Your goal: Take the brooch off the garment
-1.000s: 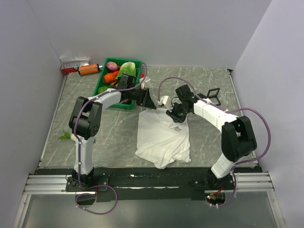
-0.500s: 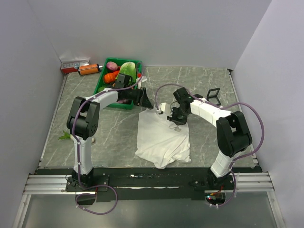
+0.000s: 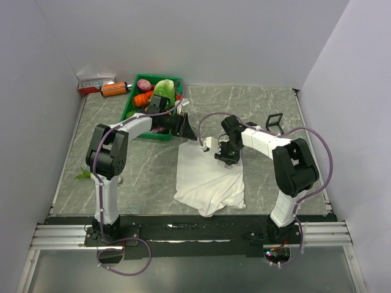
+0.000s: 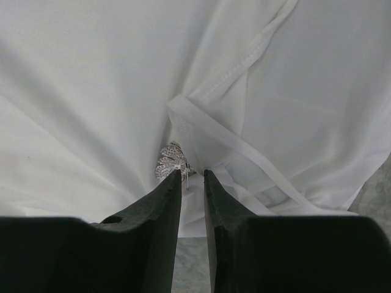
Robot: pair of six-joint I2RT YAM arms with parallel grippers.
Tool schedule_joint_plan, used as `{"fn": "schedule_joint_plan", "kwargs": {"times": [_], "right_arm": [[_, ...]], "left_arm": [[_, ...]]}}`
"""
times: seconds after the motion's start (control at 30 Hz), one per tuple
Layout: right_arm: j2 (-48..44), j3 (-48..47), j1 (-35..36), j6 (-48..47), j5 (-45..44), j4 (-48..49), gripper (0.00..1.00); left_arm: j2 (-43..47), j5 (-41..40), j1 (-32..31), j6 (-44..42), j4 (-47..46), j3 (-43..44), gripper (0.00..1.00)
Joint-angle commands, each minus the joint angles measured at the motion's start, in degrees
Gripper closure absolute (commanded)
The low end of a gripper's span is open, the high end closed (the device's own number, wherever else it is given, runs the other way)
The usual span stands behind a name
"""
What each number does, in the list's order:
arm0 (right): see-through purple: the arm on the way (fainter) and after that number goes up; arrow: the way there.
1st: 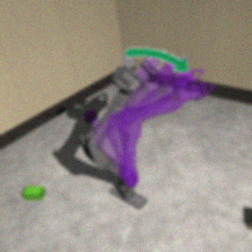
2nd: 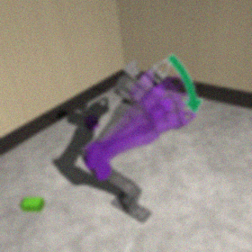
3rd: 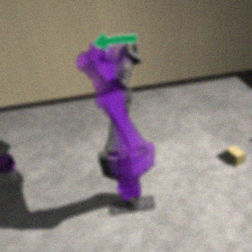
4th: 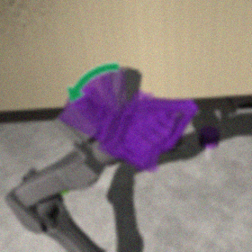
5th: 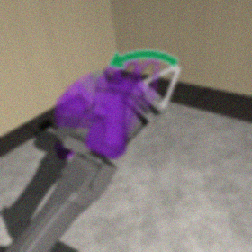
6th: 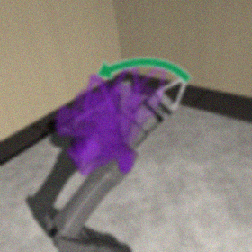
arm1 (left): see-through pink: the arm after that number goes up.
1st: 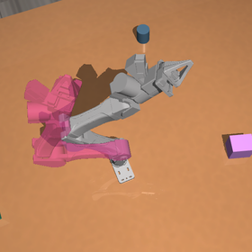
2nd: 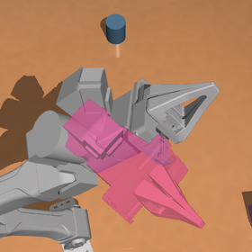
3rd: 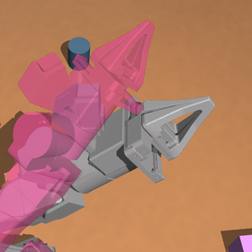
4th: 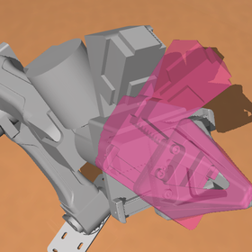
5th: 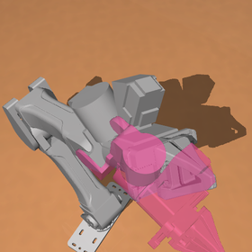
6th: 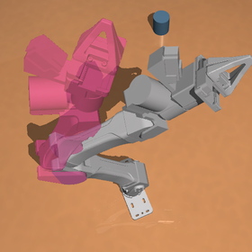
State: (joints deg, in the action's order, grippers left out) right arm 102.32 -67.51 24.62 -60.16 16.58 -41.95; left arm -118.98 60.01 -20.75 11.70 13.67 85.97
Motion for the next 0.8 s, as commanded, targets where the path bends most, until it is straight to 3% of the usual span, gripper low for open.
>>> {"fn": "schedule_joint_plan", "kwargs": {"times": [0.0, 0.4, 0.67, 0.77], "right_arm": [[1.47, -2.37, 0.34, -2.42, -0.50, -0.14, 0.72], [2.44, -1.75, 0.60, -3.82, -1.11, -0.41, 0.75], [0.96, -0.70, 0.17, -3.83, 0.11, -0.85, 0.97], [-2.03, -1.92, -0.80, -0.85, 3.18, -2.16, 1.00]], "left_arm": [[2.00, -0.24, 0.19, -0.63, 0.48, 1.39, 0.47], [1.64, -0.68, 0.45, -0.28, 0.30, 1.56, 0.46], [1.47, -0.07, 0.45, -0.54, 0.22, 1.65, 0.46], [1.99, -0.33, 0.36, -2.55, 1.35, 1.74, 0.47]]}}
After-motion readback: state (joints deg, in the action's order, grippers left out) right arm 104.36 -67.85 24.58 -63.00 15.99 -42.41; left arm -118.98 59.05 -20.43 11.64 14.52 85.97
